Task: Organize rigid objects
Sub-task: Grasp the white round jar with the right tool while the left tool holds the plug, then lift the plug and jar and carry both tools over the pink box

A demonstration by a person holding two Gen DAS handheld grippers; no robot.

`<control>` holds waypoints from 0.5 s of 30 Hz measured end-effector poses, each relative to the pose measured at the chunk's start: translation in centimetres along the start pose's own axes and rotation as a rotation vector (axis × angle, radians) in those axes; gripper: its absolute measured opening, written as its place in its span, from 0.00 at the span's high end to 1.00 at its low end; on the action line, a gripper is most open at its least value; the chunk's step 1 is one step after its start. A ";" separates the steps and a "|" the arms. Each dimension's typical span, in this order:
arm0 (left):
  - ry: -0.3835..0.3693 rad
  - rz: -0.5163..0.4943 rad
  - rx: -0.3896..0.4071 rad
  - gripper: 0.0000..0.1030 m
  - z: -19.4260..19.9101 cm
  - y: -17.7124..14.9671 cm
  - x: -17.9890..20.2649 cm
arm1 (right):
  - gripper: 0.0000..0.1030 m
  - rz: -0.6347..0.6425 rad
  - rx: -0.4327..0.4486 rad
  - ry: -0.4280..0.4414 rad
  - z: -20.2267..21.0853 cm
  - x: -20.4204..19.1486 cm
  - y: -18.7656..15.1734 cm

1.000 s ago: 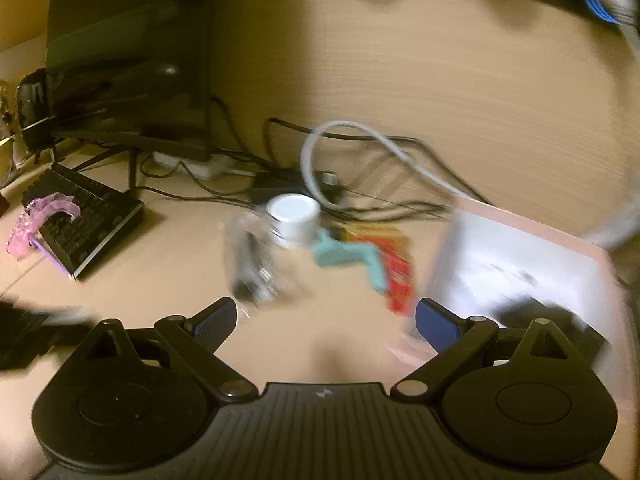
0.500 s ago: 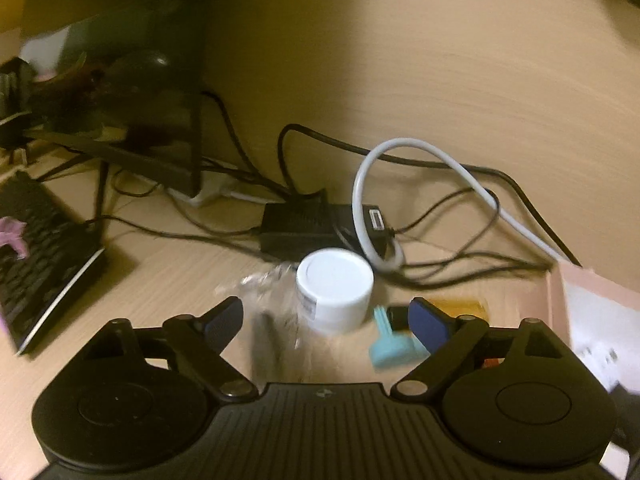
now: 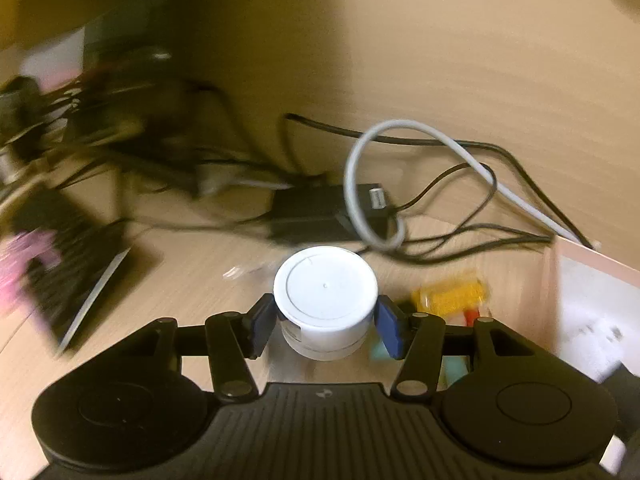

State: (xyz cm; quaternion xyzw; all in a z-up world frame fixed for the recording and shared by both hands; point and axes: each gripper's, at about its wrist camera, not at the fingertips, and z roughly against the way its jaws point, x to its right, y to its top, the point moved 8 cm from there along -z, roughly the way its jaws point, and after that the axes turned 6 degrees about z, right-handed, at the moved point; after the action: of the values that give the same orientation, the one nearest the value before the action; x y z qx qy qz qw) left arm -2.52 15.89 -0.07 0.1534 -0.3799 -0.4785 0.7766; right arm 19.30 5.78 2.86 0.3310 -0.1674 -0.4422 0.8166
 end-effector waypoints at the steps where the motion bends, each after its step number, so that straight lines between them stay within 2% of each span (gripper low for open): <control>1: -0.011 -0.016 -0.007 0.77 -0.3 0.0 0.6 | 0.48 0.025 -0.005 0.011 1.6 -0.3 -0.8; 5: -0.067 -0.079 -0.044 0.77 -1.3 0.2 3.0 | 0.48 0.095 -0.062 0.021 6.6 -0.9 -6.1; 8: -0.113 -0.114 -0.074 0.77 -2.5 0.4 4.8 | 0.48 0.111 -0.099 -0.029 8.9 -0.3 -10.8; 13: -0.165 -0.170 -0.128 0.77 -4.1 -0.1 7.7 | 0.48 0.031 -0.099 -0.141 10.9 2.2 -15.8; 15: -0.164 -0.192 -0.144 0.77 -4.8 -0.3 8.6 | 0.48 -0.024 -0.074 -0.150 11.2 3.0 -16.8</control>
State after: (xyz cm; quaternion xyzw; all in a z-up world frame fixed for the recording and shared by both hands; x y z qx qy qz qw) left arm 3.07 7.73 0.39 0.0930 -0.3904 -0.5876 0.7026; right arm 4.33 -7.68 -0.69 0.2688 -0.2078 -0.4813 0.8080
